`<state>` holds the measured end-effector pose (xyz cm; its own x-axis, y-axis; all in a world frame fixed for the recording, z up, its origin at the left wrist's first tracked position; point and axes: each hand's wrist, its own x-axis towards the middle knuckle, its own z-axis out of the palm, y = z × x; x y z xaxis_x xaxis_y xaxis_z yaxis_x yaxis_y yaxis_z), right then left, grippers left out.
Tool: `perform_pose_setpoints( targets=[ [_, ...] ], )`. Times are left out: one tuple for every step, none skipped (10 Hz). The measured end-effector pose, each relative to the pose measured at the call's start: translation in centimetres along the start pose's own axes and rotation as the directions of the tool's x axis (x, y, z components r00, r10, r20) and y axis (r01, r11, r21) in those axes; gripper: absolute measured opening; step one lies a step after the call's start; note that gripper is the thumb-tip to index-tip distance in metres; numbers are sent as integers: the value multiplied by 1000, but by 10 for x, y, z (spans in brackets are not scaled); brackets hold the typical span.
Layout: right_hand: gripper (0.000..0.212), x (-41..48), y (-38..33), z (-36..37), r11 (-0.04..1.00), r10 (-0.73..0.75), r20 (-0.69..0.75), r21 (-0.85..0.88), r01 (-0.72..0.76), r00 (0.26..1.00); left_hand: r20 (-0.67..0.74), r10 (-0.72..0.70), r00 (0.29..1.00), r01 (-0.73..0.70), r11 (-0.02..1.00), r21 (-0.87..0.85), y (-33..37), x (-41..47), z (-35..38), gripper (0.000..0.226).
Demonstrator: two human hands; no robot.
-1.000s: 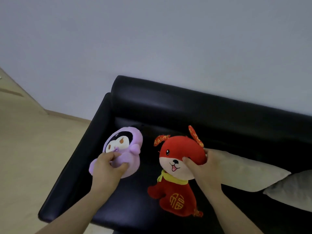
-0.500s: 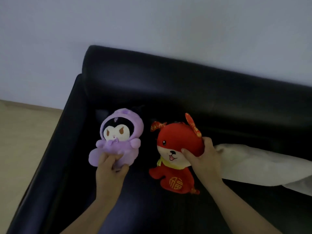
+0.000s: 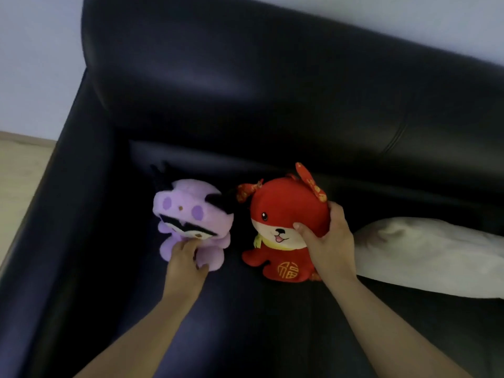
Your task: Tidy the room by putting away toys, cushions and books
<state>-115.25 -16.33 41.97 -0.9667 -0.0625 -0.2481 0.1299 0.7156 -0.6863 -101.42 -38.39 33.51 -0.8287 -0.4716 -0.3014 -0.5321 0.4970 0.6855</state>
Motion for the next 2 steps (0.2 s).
perform_pose_setpoints(
  targets=[
    [78,-7,21,-1,1000,17,38,-13,-16,999,53,-3,999,4,1000,-14,3,8,5,42],
    [85,-22,29,-7,996,86,48,21,-87,995,142,-58,988,65,997,-40,4,-6,4,49]
  ],
)
